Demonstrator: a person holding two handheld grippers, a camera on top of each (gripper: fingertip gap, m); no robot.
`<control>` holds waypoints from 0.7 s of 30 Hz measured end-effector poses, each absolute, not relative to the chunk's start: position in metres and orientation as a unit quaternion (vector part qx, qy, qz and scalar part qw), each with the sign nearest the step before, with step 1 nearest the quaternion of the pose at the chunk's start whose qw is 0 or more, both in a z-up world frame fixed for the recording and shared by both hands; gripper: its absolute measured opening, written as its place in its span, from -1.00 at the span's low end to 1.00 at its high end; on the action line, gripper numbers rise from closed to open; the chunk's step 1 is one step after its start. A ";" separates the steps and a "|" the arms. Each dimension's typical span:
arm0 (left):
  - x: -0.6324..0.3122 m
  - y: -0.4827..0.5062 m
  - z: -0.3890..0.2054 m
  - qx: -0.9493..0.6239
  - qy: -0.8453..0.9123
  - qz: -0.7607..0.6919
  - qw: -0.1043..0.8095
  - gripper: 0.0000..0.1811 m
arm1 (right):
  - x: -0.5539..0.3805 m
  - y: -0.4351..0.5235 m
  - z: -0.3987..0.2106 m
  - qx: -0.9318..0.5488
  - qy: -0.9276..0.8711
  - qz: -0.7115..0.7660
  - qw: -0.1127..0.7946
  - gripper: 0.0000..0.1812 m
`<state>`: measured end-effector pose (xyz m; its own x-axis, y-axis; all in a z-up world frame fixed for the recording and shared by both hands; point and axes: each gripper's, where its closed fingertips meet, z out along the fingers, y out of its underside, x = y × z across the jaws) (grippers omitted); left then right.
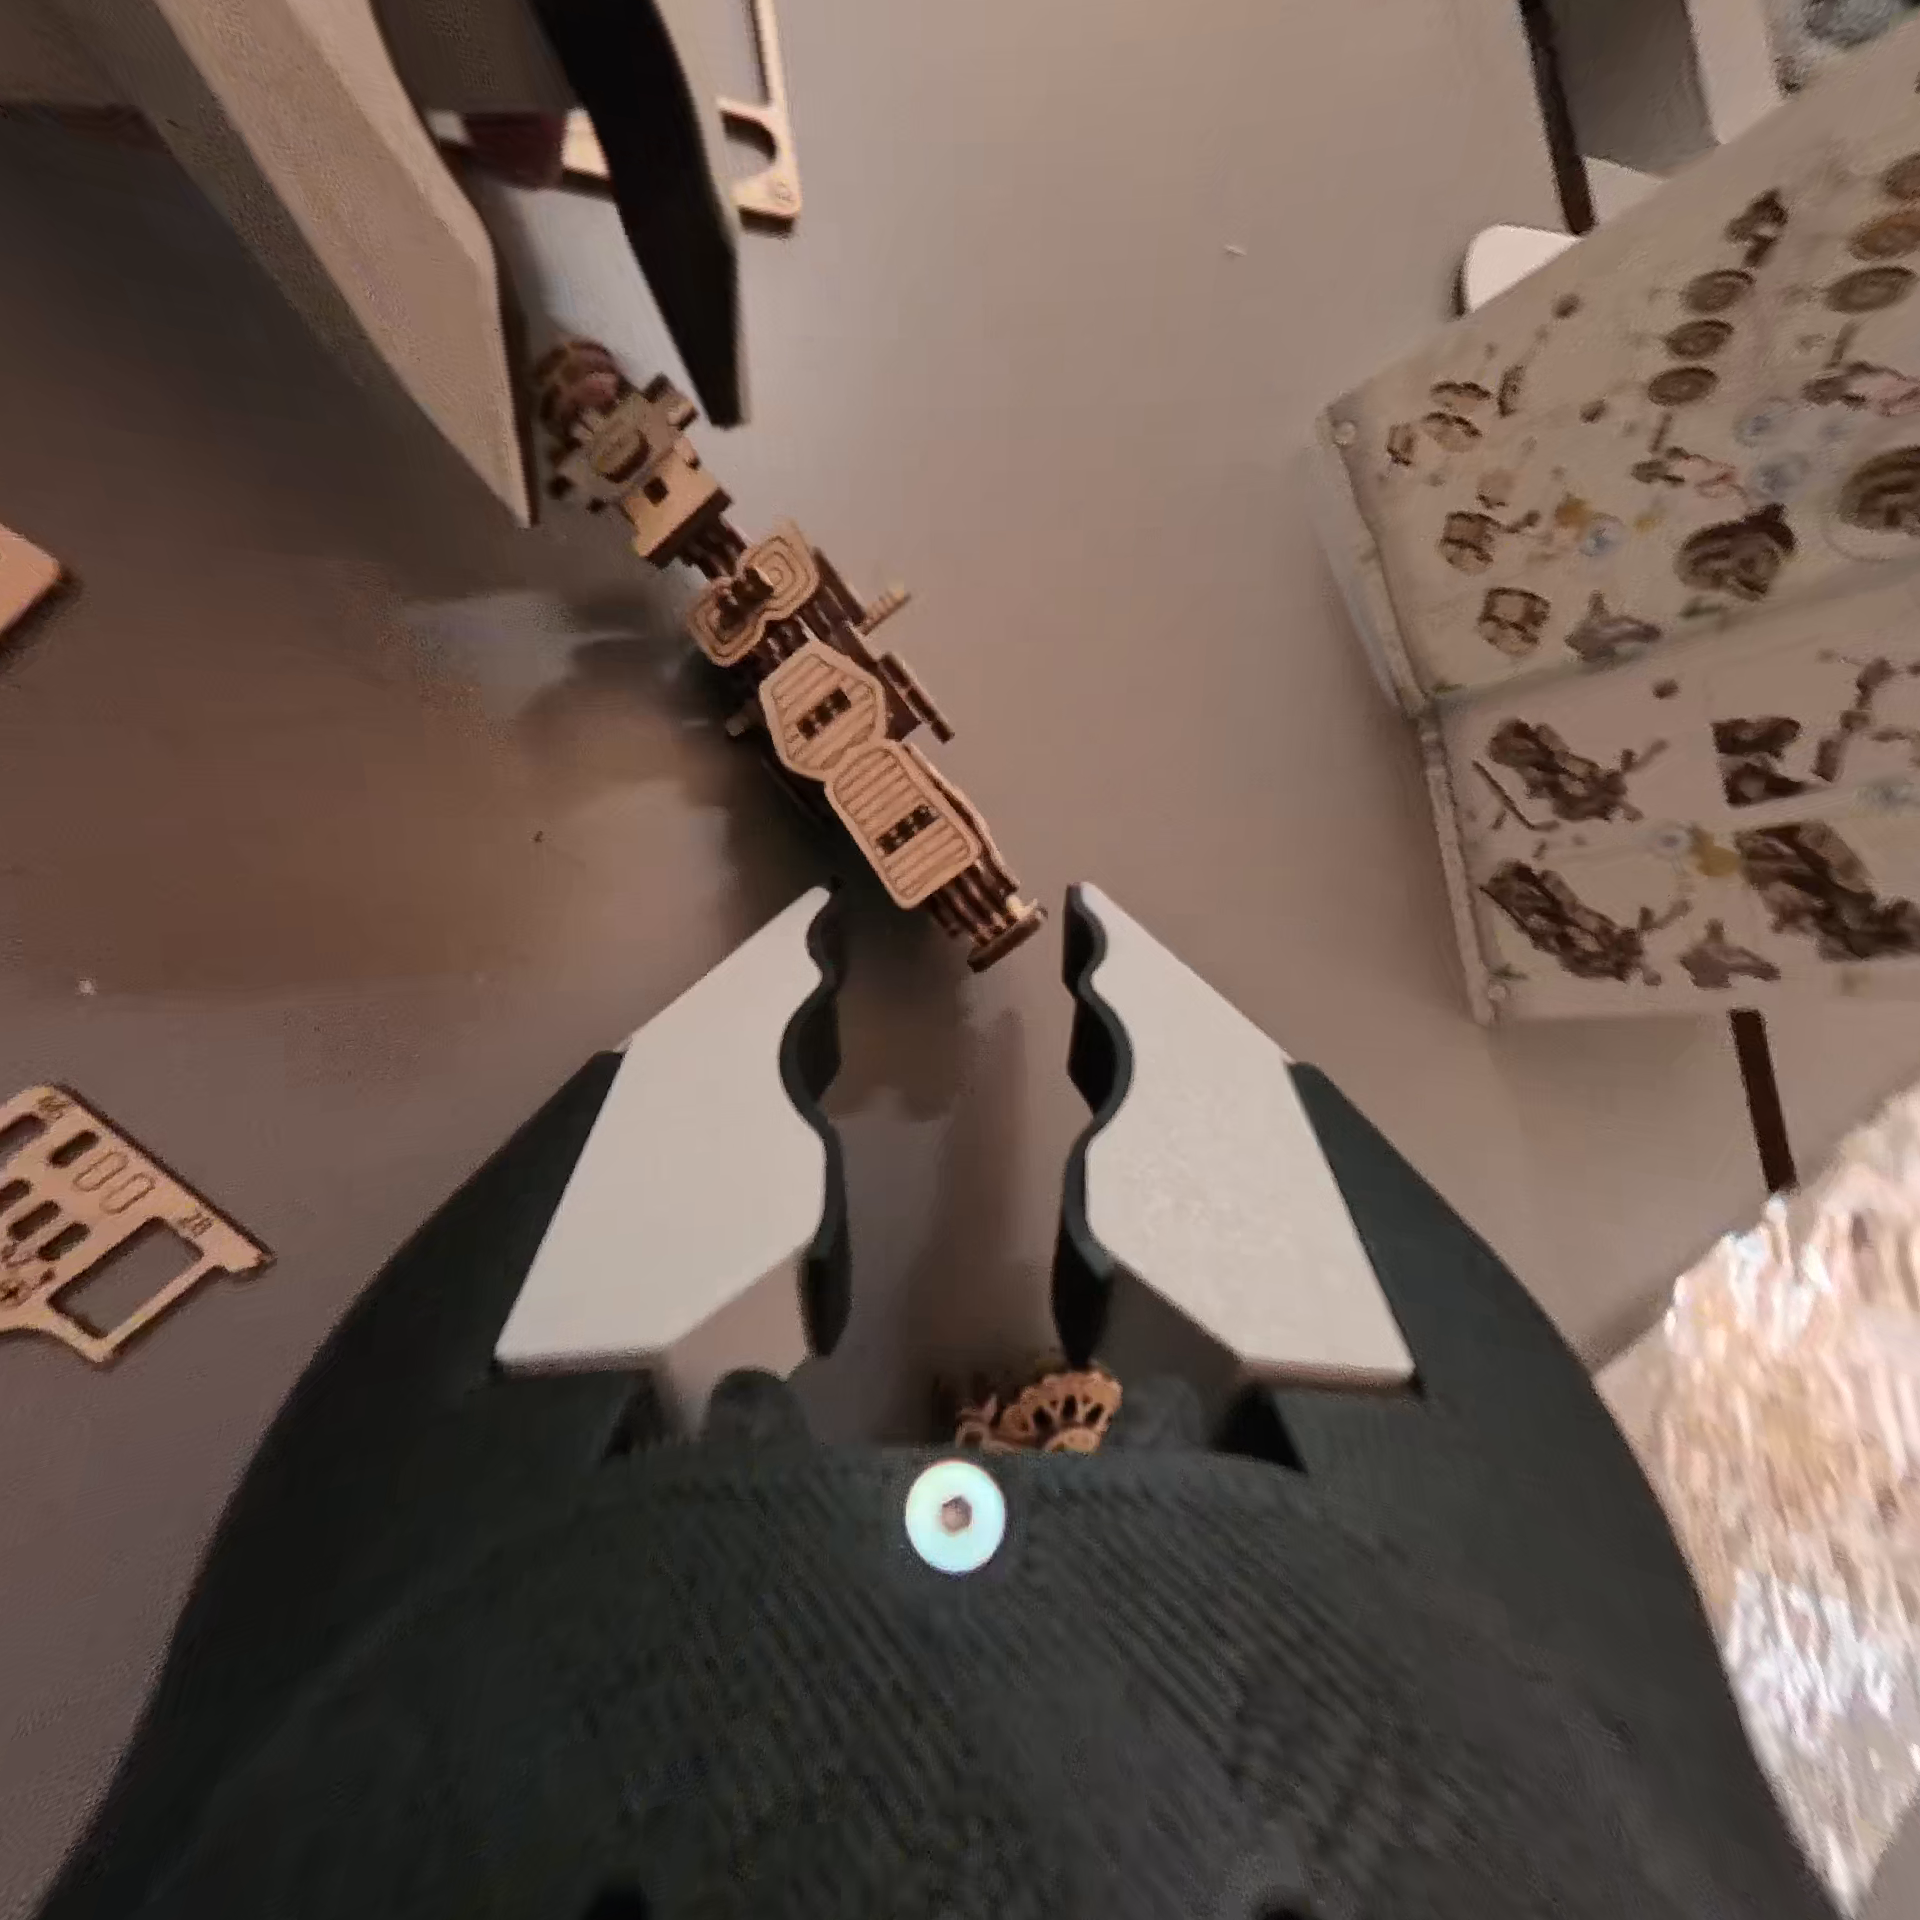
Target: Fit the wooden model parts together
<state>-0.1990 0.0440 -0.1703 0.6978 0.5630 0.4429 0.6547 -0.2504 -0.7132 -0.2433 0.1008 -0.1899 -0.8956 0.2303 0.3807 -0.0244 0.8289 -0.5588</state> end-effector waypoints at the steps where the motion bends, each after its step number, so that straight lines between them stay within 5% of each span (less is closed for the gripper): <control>1: -0.199 0.039 -0.174 -0.806 -0.372 -0.018 0.461 -0.51 | -0.242 0.098 -0.189 -0.047 -0.932 0.293 0.208 -0.60; 14: -0.191 0.050 -0.191 -0.832 -0.347 -0.004 0.433 -0.53 | -0.240 0.093 -0.188 -0.016 -0.967 0.253 0.006 -0.75; 21: -0.189 0.055 -0.189 -0.825 -0.349 -0.024 0.445 -0.56 | -0.264 0.092 -0.192 -0.032 -0.972 0.232 0.010 -0.69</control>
